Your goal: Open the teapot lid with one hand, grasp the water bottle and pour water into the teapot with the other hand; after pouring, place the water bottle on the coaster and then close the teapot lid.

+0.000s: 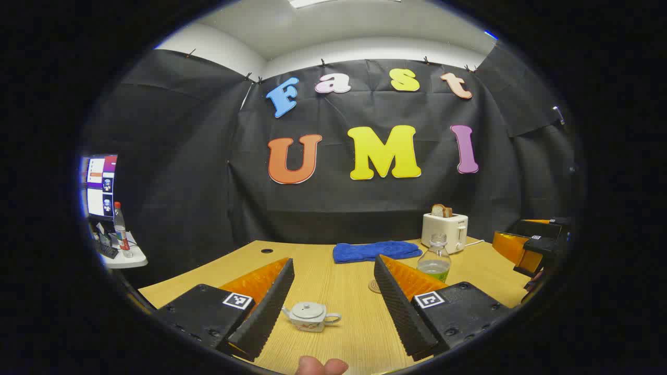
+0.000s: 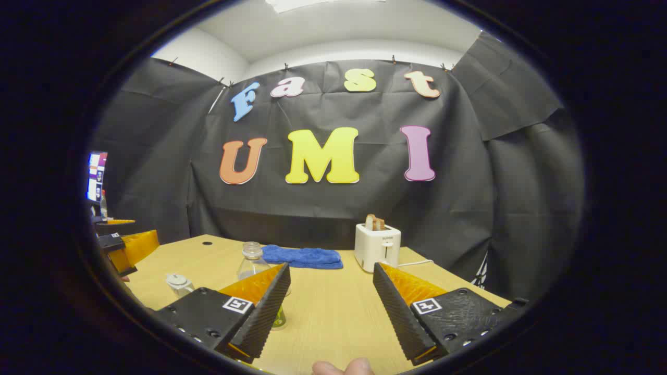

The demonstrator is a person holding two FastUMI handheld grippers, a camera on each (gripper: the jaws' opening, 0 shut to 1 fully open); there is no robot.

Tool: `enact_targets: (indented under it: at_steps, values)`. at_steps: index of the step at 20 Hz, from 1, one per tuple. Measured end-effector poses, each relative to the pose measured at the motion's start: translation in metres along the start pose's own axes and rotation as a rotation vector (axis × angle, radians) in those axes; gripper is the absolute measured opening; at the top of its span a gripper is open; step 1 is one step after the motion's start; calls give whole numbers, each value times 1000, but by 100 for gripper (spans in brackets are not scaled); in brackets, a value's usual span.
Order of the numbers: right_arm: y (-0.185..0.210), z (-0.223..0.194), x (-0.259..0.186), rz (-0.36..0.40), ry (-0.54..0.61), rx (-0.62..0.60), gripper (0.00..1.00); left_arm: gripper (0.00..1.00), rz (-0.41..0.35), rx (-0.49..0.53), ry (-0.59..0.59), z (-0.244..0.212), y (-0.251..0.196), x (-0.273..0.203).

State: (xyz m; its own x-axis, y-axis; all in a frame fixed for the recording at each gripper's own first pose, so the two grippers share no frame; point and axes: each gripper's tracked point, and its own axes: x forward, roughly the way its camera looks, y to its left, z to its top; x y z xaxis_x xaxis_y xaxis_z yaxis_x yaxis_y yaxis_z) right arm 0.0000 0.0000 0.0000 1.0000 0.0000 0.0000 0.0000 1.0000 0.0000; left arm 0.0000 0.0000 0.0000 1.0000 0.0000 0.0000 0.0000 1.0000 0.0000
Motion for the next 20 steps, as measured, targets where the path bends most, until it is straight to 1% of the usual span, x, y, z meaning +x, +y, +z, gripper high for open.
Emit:
enact_targets:
  at_steps: [3, 4, 7, 8, 10, 11, 15, 20]
  values:
    - [3, -3, 0, 6, 7, -3, 97, 96, -8, 5, 9, -4, -2, 1]
    - [4, -3, 0, 5, 8, -6, 95, 96, -6, 9, 7, -3, -2, 1]
    - [6, -4, -1, 9, 13, -3, 95, 96, -9, 2, 3, -2, -3, -1]
    - [5, -2, -1, 5, 10, -2, 97, 96, -6, 1, -6, 1, -2, -1]
    - [3, -1, -1, -1, 7, -5, 97, 96, -9, -3, -9, 2, -2, -1]
    - [2, -2, -2, -4, 7, -7, 95, 96, -7, -5, -9, 1, -1, -2]
    - [2, 0, -4, -4, -3, -9, 95, 96, -6, -8, -5, 1, 0, -2]
    - [0, -7, -4, 0, 3, -5, 95, 97, -4, 2, -7, 1, -1, -2]
